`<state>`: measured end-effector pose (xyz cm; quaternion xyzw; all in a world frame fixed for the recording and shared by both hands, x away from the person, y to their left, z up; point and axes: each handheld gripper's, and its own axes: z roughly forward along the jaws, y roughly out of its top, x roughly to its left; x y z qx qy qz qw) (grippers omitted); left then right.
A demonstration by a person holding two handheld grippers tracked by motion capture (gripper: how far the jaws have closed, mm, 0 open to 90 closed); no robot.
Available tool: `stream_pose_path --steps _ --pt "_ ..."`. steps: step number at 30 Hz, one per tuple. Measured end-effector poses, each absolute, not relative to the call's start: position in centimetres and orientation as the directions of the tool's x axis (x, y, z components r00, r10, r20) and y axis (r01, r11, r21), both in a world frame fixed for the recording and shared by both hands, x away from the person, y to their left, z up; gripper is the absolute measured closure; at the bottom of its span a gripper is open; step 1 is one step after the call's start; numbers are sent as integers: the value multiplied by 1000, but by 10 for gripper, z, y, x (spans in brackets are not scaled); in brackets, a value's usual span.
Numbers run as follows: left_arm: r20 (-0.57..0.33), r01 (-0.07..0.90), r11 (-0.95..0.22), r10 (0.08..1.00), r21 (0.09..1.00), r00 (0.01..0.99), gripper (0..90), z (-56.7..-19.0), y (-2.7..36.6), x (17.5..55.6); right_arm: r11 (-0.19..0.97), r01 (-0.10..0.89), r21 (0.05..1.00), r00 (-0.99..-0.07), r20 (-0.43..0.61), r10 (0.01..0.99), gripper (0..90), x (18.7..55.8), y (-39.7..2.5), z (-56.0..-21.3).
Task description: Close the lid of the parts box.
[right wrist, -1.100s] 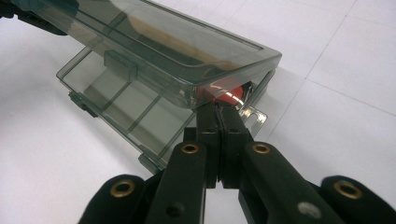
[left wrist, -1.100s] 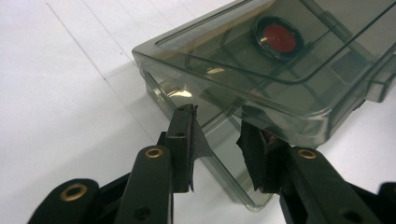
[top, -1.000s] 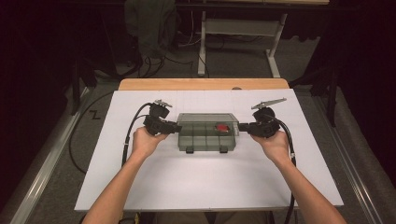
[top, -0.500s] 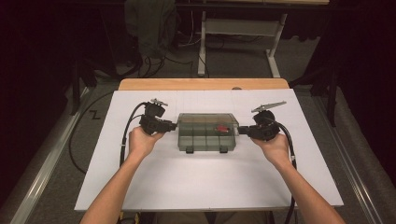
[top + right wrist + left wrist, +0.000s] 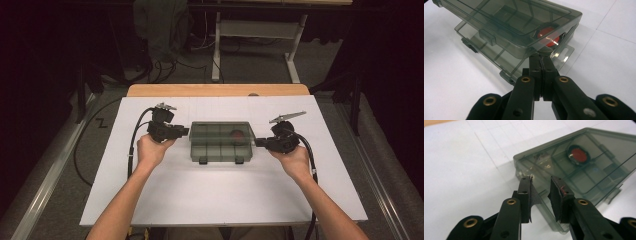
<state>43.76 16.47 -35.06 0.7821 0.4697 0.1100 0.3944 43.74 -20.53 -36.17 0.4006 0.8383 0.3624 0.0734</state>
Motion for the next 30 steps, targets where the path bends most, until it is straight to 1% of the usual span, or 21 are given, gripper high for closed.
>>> stream_pose_path --steps 8,19,30 --pt "-192 627 -260 806 734 559 709 -350 158 434 422 627 655 -668 173 724 900 436 -206 -367" --pt "-177 629 -305 792 715 585 709 -356 148 433 428 636 642 -667 178 724 900 436 -205 -374" --pt "-178 633 -310 790 709 587 708 -366 146 430 439 641 630 -664 169 728 900 435 -206 -379"
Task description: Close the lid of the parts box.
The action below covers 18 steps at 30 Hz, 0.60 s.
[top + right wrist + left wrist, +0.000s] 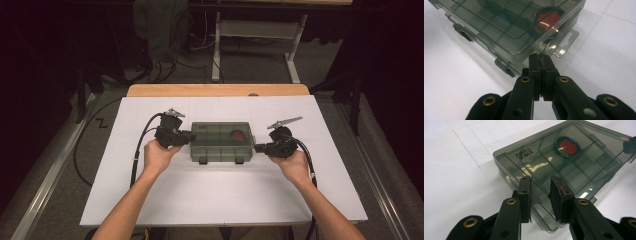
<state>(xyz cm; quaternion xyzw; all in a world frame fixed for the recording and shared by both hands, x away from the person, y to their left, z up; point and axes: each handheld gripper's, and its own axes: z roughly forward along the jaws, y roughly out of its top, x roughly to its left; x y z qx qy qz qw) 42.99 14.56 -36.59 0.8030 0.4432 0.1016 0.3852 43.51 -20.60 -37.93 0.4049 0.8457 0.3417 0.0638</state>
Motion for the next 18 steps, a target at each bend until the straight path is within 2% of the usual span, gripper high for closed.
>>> stream_pose_path --steps 18 --pt "-163 630 -322 792 707 588 710 -376 142 426 418 623 661 -664 163 730 900 434 -207 -374"
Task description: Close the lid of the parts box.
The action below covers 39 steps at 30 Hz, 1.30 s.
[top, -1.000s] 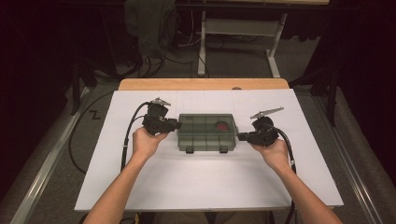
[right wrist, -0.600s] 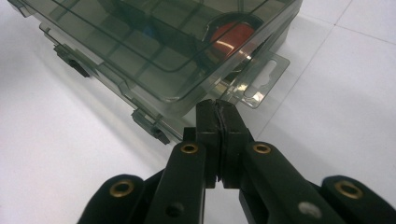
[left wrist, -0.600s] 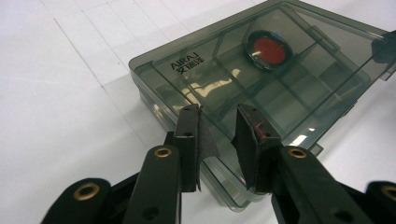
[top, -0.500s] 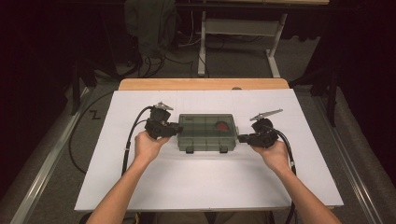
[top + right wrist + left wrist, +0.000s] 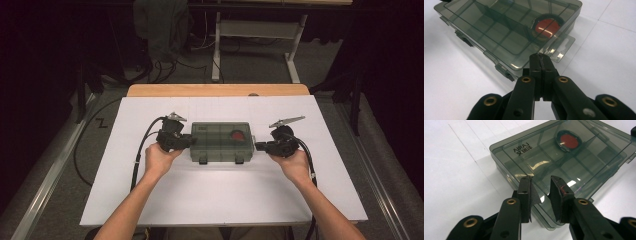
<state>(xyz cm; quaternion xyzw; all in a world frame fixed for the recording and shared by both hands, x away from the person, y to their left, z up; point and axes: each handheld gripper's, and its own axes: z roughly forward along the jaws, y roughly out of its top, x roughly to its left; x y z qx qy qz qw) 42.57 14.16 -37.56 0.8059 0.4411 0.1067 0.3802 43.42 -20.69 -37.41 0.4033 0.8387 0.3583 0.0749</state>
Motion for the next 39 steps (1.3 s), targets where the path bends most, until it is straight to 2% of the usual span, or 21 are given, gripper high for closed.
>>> stream_pose_path --steps 38,39 --pt "-125 629 -357 797 691 590 715 -389 137 422 452 609 652 -681 137 719 900 436 -188 -382" --pt "-114 607 -369 785 704 609 712 -390 137 424 453 608 652 -682 136 719 900 436 -188 -382"
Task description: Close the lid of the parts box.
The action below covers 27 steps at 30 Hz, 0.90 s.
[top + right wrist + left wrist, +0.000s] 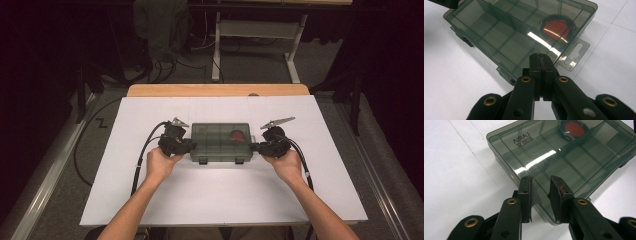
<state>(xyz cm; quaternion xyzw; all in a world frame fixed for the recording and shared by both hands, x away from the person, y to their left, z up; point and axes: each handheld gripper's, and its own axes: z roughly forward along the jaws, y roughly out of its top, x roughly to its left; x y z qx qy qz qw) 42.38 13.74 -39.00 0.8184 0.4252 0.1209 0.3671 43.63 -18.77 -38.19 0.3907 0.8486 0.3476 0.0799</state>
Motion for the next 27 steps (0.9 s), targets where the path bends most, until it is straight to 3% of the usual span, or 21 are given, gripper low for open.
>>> stream_pose_path --steps 27 --pt "-105 593 -340 801 730 589 482 -381 140 419 434 586 684 -682 128 720 839 433 -194 -373"
